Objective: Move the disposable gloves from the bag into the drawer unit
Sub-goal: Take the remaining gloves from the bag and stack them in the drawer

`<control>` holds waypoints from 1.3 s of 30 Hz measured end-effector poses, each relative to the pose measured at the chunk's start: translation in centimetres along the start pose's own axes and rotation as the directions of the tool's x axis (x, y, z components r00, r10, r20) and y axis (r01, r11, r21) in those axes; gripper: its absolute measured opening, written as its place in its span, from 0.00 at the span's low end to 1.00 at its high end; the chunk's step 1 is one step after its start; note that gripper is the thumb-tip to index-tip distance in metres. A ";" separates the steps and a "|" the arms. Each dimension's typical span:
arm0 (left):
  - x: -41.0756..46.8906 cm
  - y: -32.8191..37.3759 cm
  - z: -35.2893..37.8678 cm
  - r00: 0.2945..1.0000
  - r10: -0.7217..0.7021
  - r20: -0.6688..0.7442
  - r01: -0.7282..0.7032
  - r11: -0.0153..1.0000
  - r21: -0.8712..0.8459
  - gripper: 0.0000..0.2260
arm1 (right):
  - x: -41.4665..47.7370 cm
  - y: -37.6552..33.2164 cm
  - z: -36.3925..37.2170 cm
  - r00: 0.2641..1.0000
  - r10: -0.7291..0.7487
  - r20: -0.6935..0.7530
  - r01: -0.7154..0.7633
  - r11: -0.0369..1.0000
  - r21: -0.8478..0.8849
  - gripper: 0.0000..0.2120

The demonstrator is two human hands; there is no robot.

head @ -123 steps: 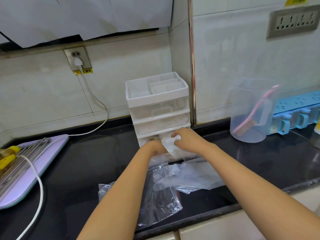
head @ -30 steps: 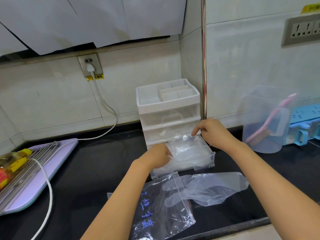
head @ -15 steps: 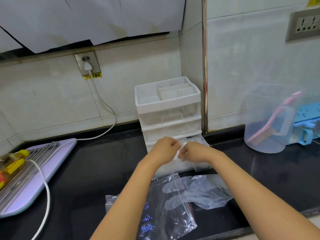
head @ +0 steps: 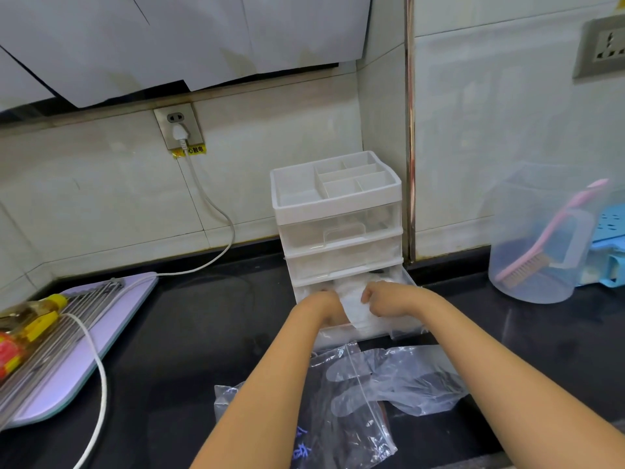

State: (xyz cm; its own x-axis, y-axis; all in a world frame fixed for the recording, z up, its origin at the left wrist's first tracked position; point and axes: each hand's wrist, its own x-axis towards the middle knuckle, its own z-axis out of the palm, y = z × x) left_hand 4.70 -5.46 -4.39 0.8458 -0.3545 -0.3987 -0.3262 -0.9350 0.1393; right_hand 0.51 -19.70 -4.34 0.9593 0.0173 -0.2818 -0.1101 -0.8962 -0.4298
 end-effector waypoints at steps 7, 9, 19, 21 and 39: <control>-0.3 0.1 0.5 0.994 0.111 -0.005 -0.110 0.987 -0.120 0.27 | 2.3 -0.2 0.6 0.986 0.169 0.011 -0.166 0.976 -0.144 0.31; -0.4 0.2 0.5 0.994 0.109 -0.012 -0.109 0.986 -0.125 0.28 | 2.5 -0.2 0.6 0.984 0.179 0.011 -0.175 0.974 -0.146 0.31; -0.9 0.7 0.2 0.998 0.048 -0.039 -0.050 0.998 -0.050 0.23 | -1.7 1.2 0.3 0.864 0.011 -0.503 0.227 0.883 0.410 0.12; -0.7 0.5 0.3 0.997 0.026 -0.070 -0.032 0.996 -0.080 0.23 | -3.5 1.7 0.0 0.840 -0.056 -0.539 0.298 0.878 0.374 0.11; -11.7 3.2 8.3 0.828 0.181 -0.531 -0.427 0.816 -0.389 0.14 | -14.8 8.3 6.4 0.921 -0.148 -0.360 0.261 0.922 0.287 0.23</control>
State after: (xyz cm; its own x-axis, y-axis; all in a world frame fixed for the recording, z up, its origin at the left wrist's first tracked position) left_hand -9.75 -4.17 -6.81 0.8655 -0.4689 0.1760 -0.4635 -0.6166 0.6364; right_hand -16.27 -24.53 -9.23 0.9935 -0.0106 0.1131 0.0741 -0.6943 -0.7158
